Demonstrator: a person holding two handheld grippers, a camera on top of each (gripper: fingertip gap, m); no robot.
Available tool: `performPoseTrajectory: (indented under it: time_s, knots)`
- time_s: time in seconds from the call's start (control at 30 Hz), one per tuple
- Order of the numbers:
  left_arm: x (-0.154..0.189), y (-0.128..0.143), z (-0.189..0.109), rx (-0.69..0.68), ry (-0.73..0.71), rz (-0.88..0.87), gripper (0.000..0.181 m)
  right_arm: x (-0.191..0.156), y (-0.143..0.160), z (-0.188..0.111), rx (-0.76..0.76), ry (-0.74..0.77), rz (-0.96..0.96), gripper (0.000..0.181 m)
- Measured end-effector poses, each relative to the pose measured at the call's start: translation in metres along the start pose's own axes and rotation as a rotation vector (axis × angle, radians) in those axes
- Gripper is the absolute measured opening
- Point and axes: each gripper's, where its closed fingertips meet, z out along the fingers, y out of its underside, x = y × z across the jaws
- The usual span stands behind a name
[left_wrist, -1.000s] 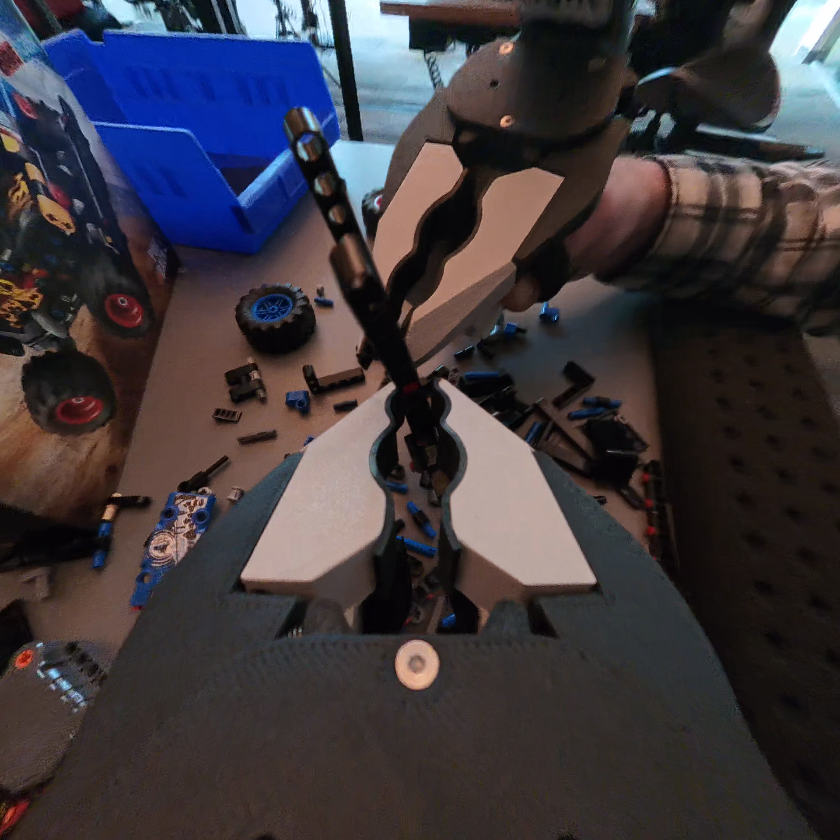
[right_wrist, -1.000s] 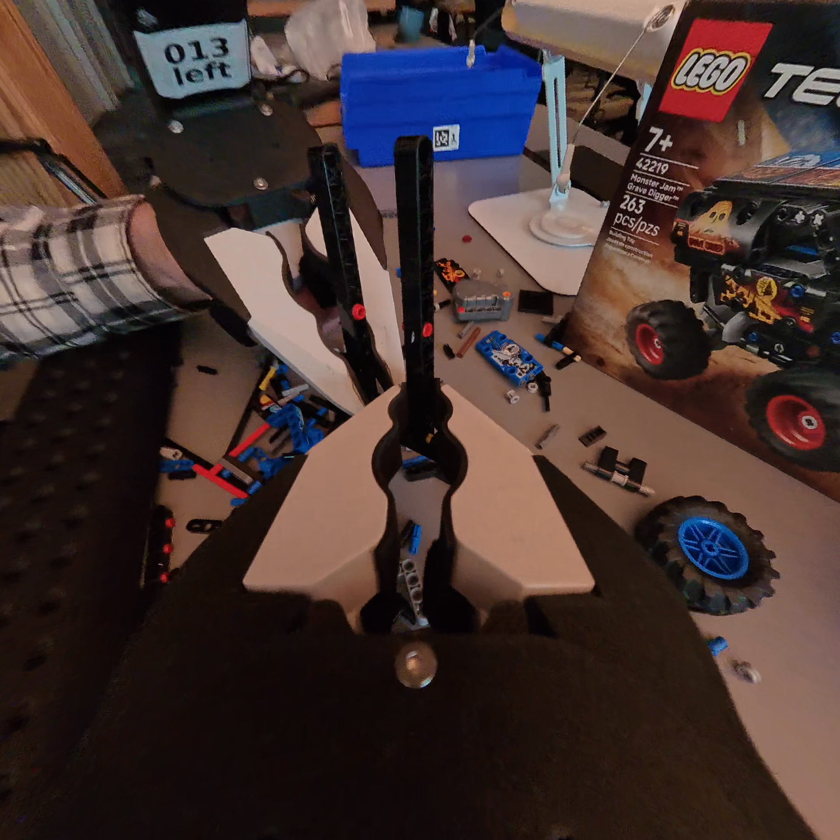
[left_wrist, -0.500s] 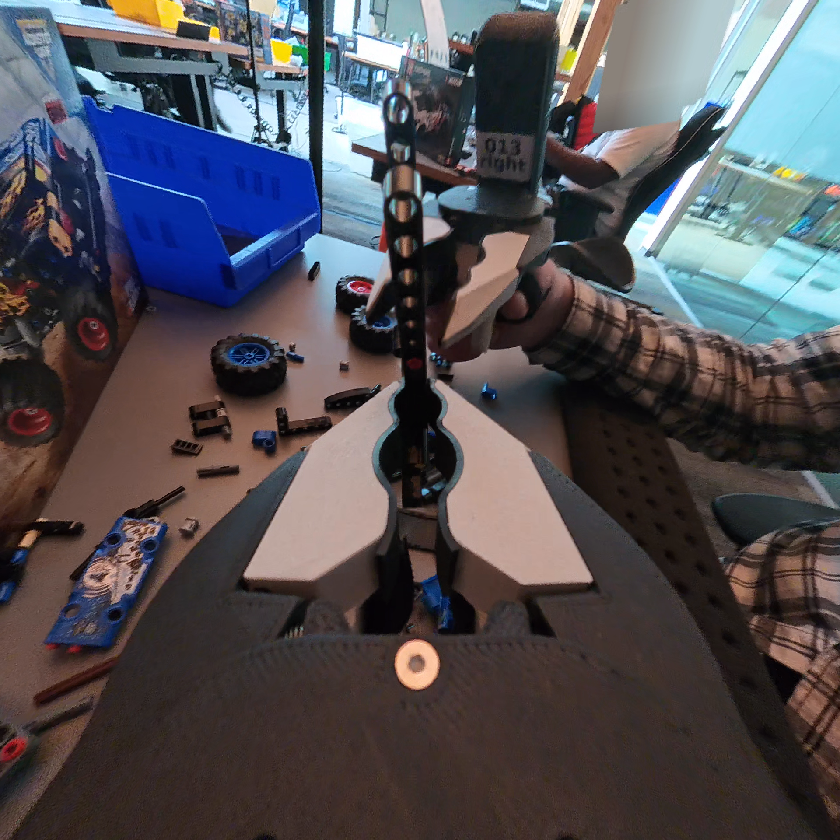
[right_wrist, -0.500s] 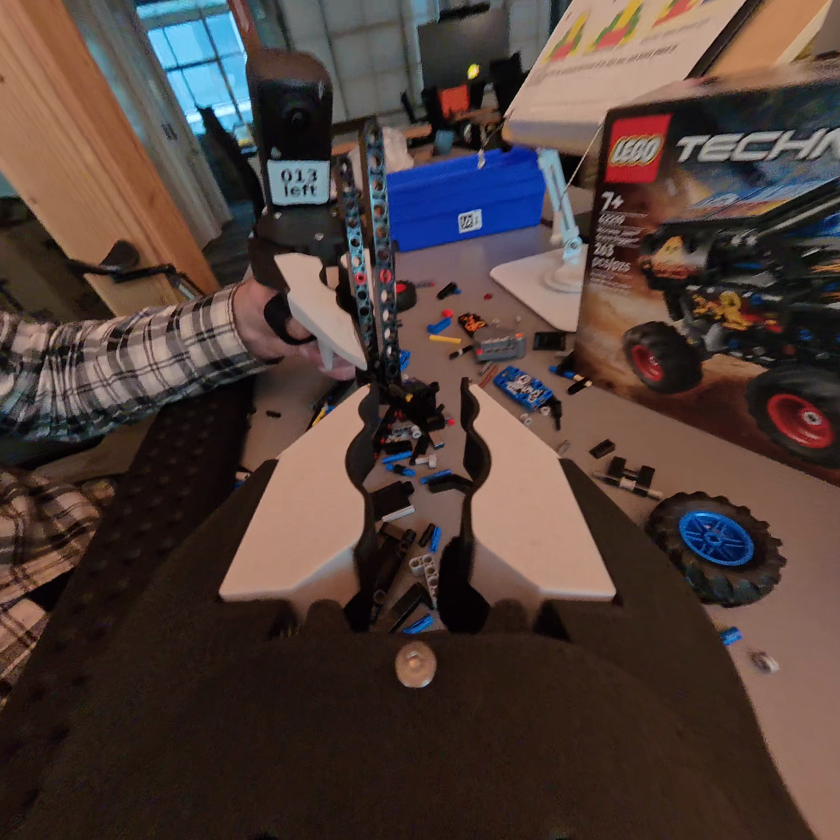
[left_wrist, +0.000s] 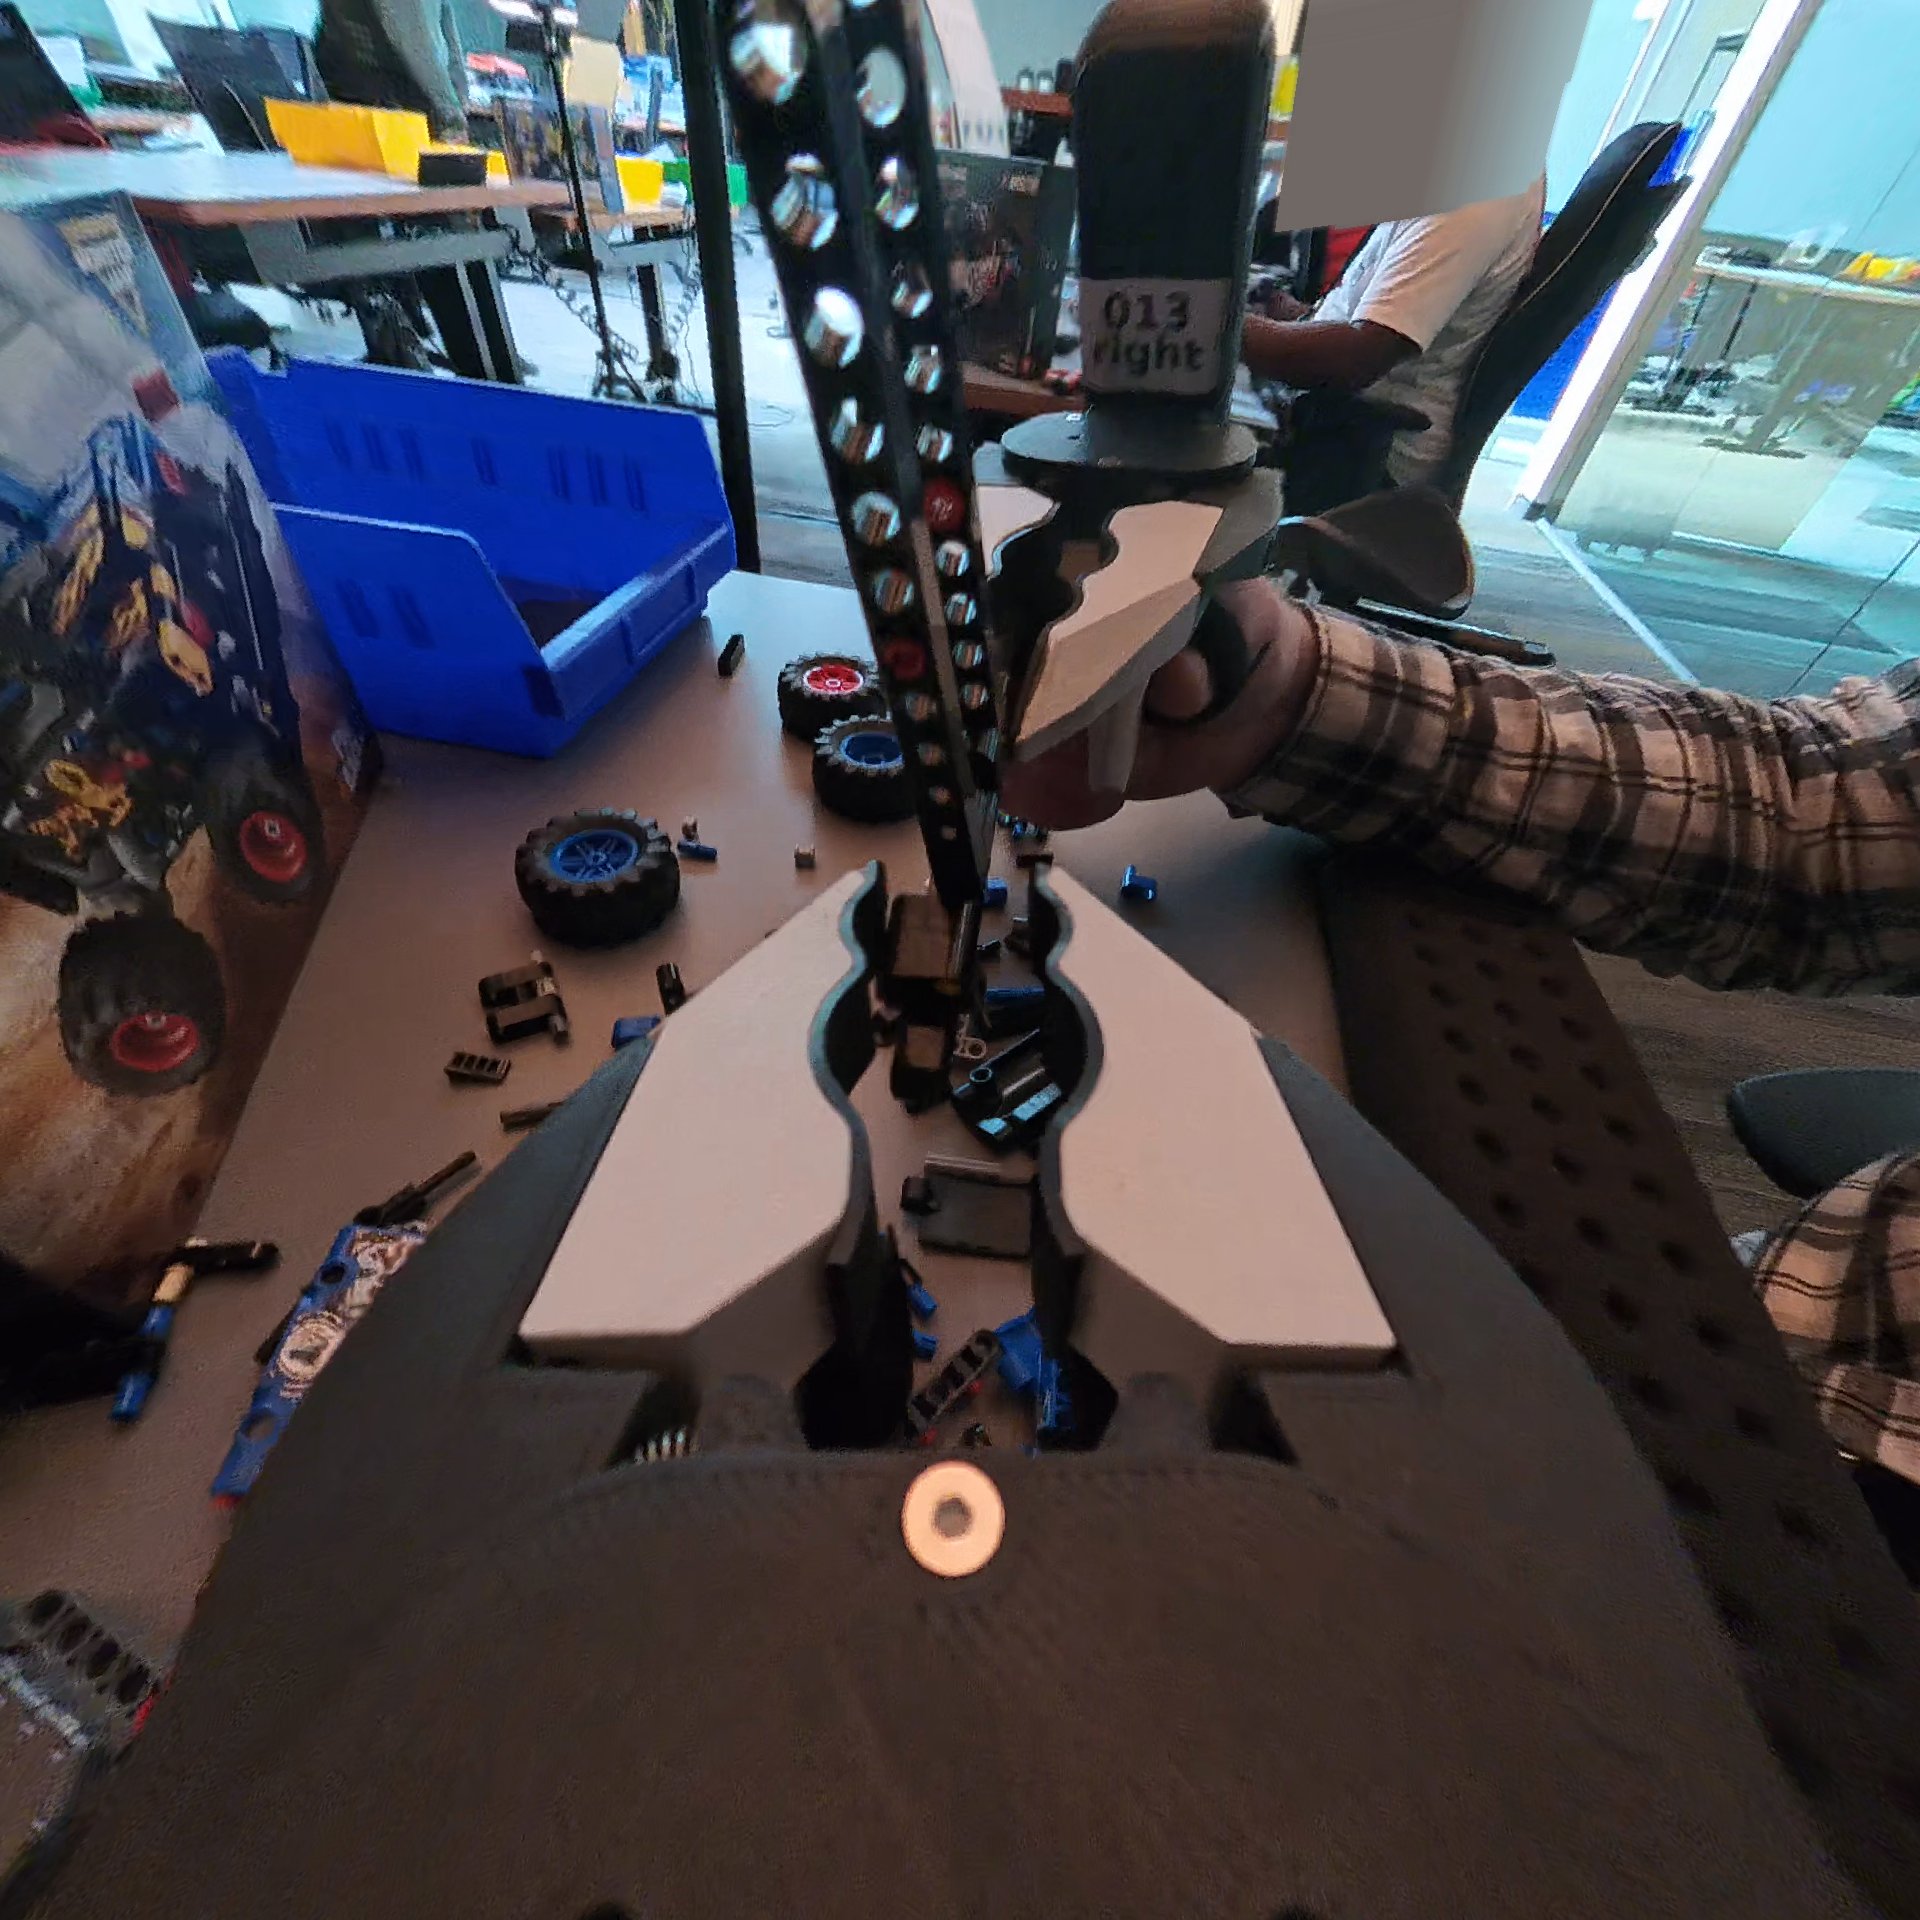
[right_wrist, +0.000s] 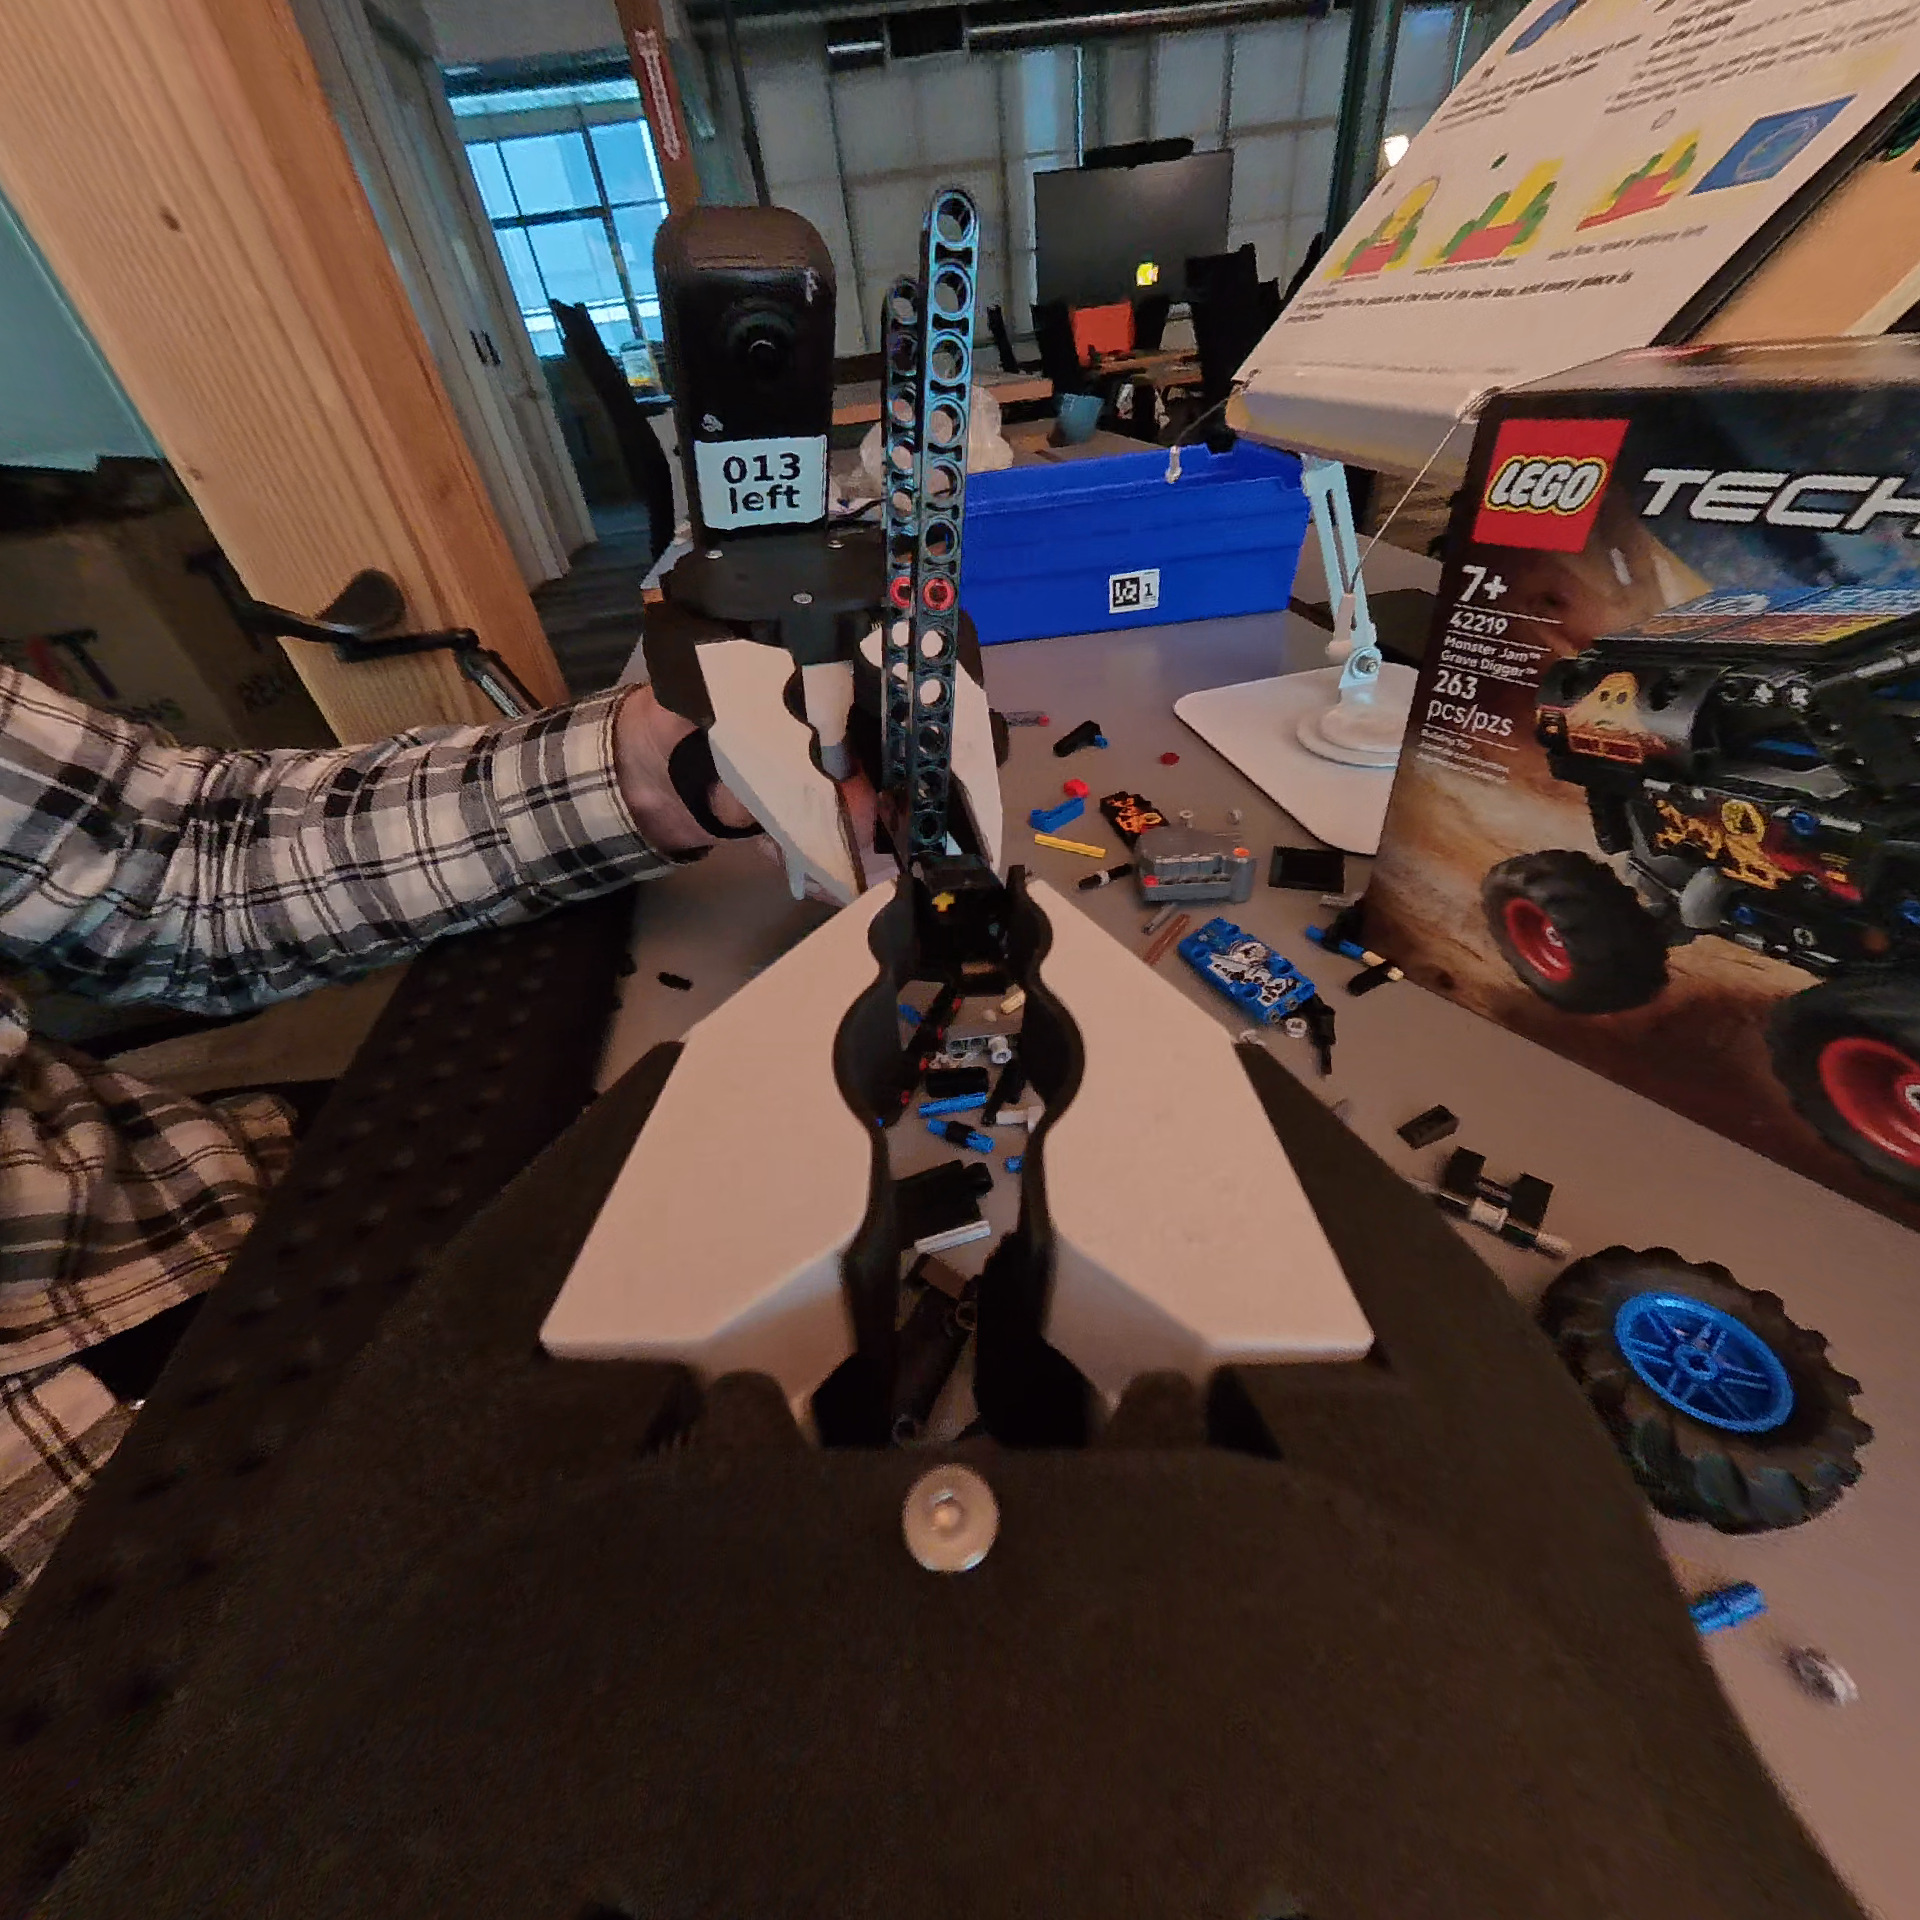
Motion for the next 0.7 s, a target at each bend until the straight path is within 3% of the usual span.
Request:
performPoseTrajectory:
  time_s: [0.07,0.37,0.7]
  knots:
    - [0.001,0.001,0.000,-0.012,-0.008,0.029,0.014,-0.004,0.001,0.003,-0.003,-0.014,-0.002,0.015]
    - [0.006,0.004,-0.001,-0.047,-0.005,0.057,0.013,-0.003,0.009,0.006,-0.064,0.036,-0.074,0.017]
    - [-0.004,0.008,0.001,-0.060,-0.082,0.085,0.013,0.005,0.002,0.007,-0.114,0.245,-0.293,0.022]
